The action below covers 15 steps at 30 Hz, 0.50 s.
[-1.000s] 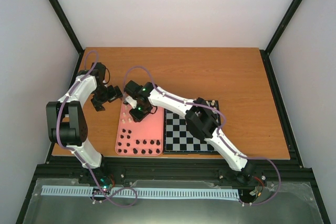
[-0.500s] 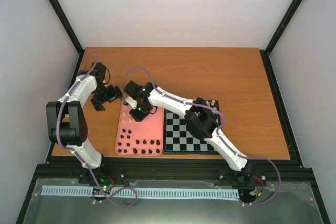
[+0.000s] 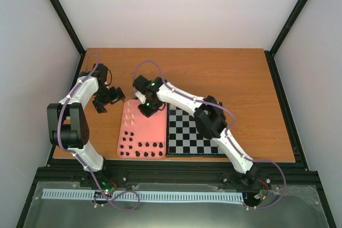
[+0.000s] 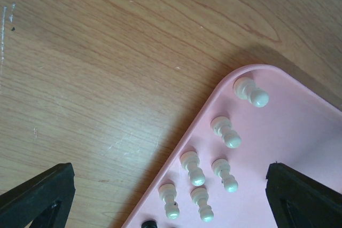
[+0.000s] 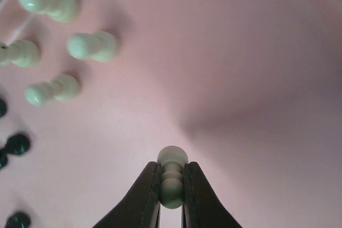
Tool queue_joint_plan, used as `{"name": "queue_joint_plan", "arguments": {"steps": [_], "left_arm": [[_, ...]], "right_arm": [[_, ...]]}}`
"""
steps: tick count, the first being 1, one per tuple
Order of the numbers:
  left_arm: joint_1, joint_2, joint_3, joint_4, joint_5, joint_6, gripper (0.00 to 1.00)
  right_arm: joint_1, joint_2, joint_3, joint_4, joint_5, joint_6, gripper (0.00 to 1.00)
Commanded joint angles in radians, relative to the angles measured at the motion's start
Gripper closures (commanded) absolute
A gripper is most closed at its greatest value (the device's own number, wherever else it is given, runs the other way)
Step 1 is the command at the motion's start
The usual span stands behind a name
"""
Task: Set up the chess pieces on the board
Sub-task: Pick up the chess piece from the storage box, then place the chess piece on the chessboard.
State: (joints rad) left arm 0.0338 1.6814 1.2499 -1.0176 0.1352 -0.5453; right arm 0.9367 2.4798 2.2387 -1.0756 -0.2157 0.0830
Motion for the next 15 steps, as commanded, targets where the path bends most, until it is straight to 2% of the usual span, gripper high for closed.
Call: {"name": "queue_joint_plan", "arguments": {"steps": [1, 7, 15], "left_arm": [[0.008, -0.025, 0.015, -0.002, -0.003, 0.010, 0.00], [0.008, -0.016, 0.022, -0.003, 0.003, 0.009, 0.00], [0.008, -0.008, 0.020, -0.001, 0.008, 0.008, 0.00]], "right_arm": [[-0.081, -0.223, -0.096, -0.035, 0.072, 0.059, 0.97], [-0.185, -0.467, -0.381, -0.072, 0.182, 0.094, 0.97], [-0.351, -0.722, -0.793, -0.045, 0.180, 0.147, 0.97]]}}
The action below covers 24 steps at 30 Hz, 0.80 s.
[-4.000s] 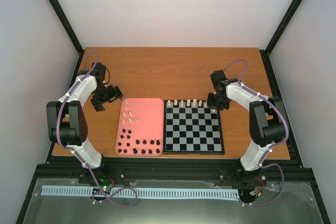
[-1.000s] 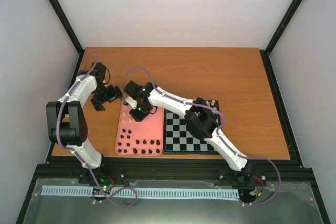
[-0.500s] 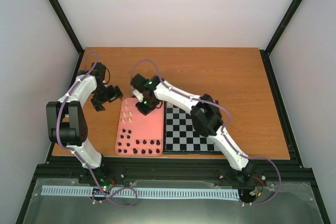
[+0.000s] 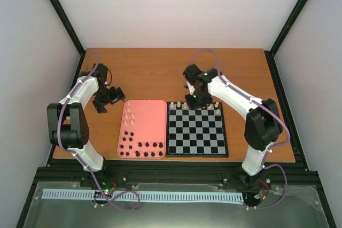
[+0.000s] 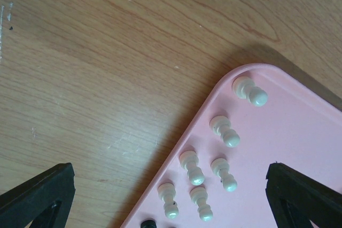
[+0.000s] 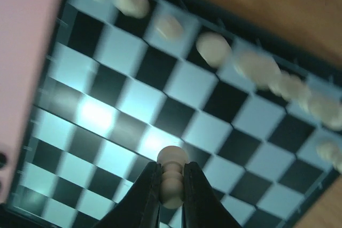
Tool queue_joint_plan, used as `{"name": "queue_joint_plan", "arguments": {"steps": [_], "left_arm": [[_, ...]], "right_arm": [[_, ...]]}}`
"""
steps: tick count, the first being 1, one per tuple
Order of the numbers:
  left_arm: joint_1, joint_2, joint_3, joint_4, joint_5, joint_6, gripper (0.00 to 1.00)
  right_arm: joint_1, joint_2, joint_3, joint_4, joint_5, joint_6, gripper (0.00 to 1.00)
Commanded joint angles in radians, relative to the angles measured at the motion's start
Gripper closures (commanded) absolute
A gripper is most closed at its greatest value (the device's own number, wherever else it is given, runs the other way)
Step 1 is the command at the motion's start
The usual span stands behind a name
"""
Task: Set up the chess pieces on the board
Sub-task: Place the chess piece on the chessboard.
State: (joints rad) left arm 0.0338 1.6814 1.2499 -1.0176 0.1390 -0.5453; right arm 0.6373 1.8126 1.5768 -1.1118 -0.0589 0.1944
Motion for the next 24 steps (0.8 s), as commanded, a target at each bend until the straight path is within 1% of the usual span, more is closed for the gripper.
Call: {"name": "queue_joint_plan", "arguments": {"steps": [1, 5, 11, 24], "left_arm": [[0.008, -0.007, 0.020, 0.000, 0.004, 0.008, 0.00], [0.008, 0.004, 0.025, 0.000, 0.007, 0.008, 0.00], [0.008, 0.010, 0.027, -0.004, -0.001, 0.009, 0.00], [0.008, 0.020, 0.037, -0.007, -0.007, 0.011, 0.00]], "right_arm": [[-0.068, -0.067, -0.160, -0.006, 0.027, 0.036, 0.97], [-0.140, -0.080, -0.229, 0.018, 0.045, 0.036, 0.97], [-0.209, -0.036, -0.267, 0.070, 0.072, 0.026, 0.97], [-0.241, 0.050, -0.259, 0.130, 0.116, 0.010, 0.96]]}}
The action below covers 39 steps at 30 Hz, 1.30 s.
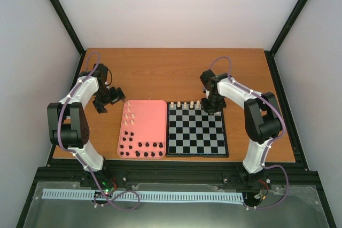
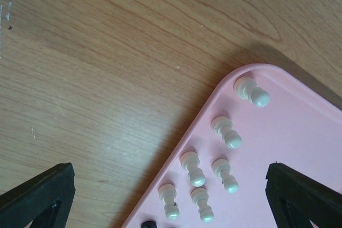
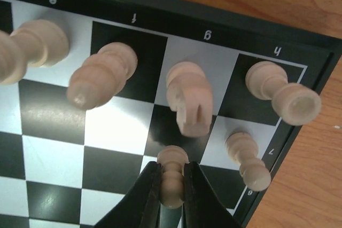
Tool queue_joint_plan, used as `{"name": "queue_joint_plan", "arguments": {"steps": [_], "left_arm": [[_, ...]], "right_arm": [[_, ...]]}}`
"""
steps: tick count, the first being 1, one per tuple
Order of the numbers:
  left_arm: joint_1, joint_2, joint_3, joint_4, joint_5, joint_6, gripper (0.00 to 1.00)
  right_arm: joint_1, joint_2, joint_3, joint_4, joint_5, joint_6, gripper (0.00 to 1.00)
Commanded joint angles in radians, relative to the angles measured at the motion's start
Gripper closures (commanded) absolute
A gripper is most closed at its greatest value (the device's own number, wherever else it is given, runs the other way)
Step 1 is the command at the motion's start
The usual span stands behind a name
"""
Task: Set up the chess pieces on the board
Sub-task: Place the chess piece on the chessboard.
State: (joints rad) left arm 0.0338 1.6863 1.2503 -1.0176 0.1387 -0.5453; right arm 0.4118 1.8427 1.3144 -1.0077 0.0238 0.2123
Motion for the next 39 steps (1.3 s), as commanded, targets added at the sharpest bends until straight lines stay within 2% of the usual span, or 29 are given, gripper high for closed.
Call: {"name": "queue_joint_plan", "arguments": {"steps": [1, 30, 39], "left_arm": [[0.008, 0.016, 0.039, -0.007, -0.006, 0.011, 0.00], [0.008, 0.028, 0.046, -0.009, -0.008, 0.013, 0.00], [0.008, 0.026, 0.043, -0.006, -0.003, 0.013, 0.00]], "right_arm": [[-0.017, 0.021, 0.007, 0.027, 0.038, -0.009, 0.96], [-0.028, 0.069, 0.021, 0.037, -0.007, -0.021, 0.94], [-0.028, 0.056, 0.005, 0.040, -0.006, -0.017, 0.87]]}}
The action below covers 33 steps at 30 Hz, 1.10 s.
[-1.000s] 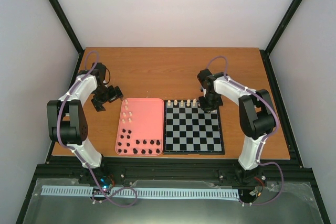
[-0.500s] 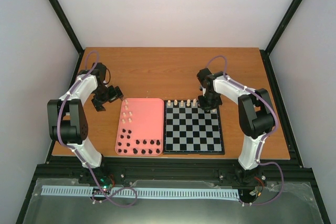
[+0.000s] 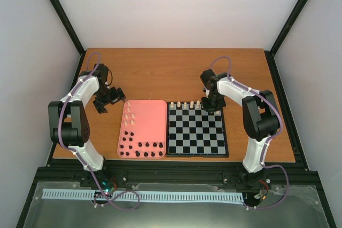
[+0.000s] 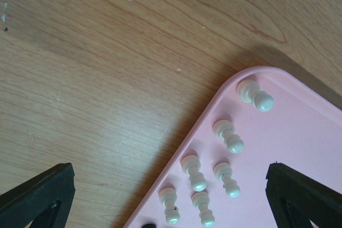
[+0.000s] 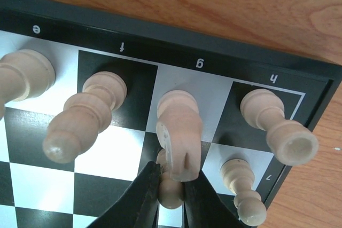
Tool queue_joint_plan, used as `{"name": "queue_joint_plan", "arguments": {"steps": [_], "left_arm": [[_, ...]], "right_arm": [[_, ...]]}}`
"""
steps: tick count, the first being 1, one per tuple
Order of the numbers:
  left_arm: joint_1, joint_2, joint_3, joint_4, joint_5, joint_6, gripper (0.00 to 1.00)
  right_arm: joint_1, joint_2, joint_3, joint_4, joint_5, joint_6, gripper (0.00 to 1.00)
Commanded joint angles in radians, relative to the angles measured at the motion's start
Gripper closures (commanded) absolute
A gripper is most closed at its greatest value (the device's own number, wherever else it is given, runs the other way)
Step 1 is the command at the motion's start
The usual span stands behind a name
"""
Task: Set up the chess pieces on the board
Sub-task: Place the chess piece on the chessboard.
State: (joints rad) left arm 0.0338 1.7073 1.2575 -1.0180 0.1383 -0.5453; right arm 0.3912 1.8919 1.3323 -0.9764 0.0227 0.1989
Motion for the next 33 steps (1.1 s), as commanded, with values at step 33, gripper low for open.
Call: {"name": "queue_joint_plan", "arguments": {"steps": [33], "left_arm": [[0.008, -0.008, 0.029, -0.002, 0.013, 0.009, 0.00]], "right_arm": [[0.091, -0.181, 0.166, -0.104, -0.114, 0.054, 0.53]]}}
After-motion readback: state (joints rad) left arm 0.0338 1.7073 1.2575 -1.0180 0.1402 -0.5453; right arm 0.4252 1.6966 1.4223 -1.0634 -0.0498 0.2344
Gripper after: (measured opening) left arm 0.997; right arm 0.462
